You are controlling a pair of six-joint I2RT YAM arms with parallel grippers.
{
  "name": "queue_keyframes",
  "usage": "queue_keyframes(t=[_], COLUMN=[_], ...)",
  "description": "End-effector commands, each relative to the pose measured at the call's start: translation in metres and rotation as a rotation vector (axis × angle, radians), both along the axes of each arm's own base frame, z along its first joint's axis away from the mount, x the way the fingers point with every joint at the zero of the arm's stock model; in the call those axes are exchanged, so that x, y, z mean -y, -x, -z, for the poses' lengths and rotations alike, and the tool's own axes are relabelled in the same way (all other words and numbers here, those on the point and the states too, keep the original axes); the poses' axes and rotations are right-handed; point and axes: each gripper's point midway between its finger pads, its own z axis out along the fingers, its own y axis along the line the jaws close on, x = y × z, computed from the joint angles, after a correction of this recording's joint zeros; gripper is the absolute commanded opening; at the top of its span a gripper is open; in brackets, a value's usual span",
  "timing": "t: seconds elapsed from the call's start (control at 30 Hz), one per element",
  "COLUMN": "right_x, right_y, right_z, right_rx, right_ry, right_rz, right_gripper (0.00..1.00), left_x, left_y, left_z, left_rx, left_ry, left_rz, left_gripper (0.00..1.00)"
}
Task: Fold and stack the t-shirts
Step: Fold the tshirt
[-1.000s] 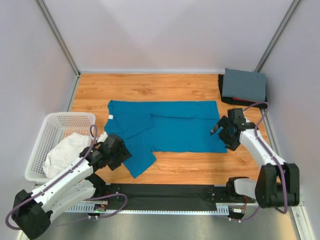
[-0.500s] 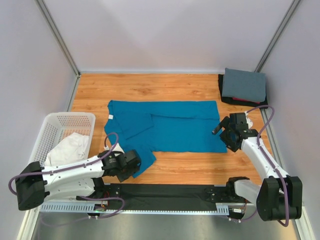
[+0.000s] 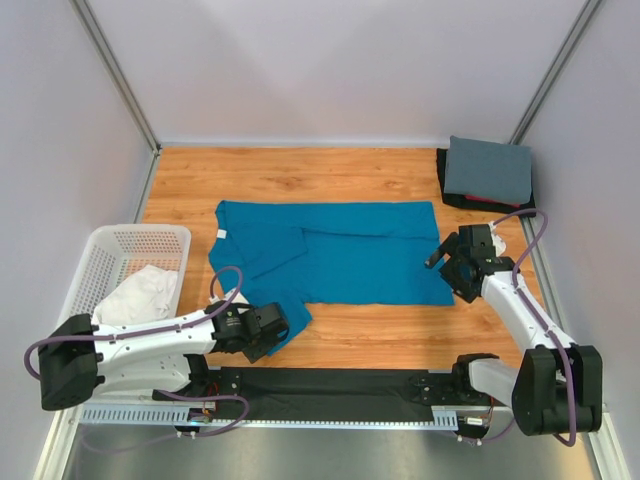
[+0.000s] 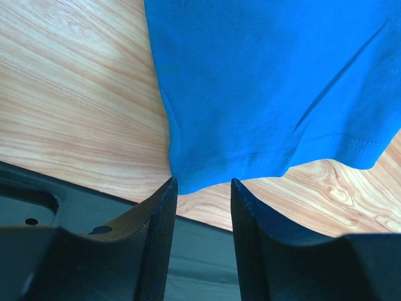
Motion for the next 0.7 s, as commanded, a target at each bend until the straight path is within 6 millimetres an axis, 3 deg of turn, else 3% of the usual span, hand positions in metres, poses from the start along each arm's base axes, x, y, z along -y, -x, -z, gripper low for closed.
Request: queue_keyframes(t=[0.0,0.17,0.43,0.67], right_x=[0.010,0.016,0.017,0.018], right_y=[-0.006,-0.005,-0.005,-0.001], right_z=[0.000,0.003,0.007,0.013], right_rx=[0.029,0.011,0.001,-0.035], right_ry=[0.023,0.018,0.021,0.018], right_rz=[0.036,0.054,0.051,0.067], right_gripper=[0.97,0.96,0.95,0.95], left_x=[0.002,-0.006,0.002,0.002], left_y=[-0.003,0.002,0.003,0.007], left_z=[-0.002,-0.004,0.002,0.012], left_rx=[0.009,-0.019,-0.033,-0.044], left_ry=[0.003,-0.038,-0.032,0.009], left_rz=[-0.028,-0.041,-0.019,-0.039], left_gripper=[0.47,0.51,0.48,0.19])
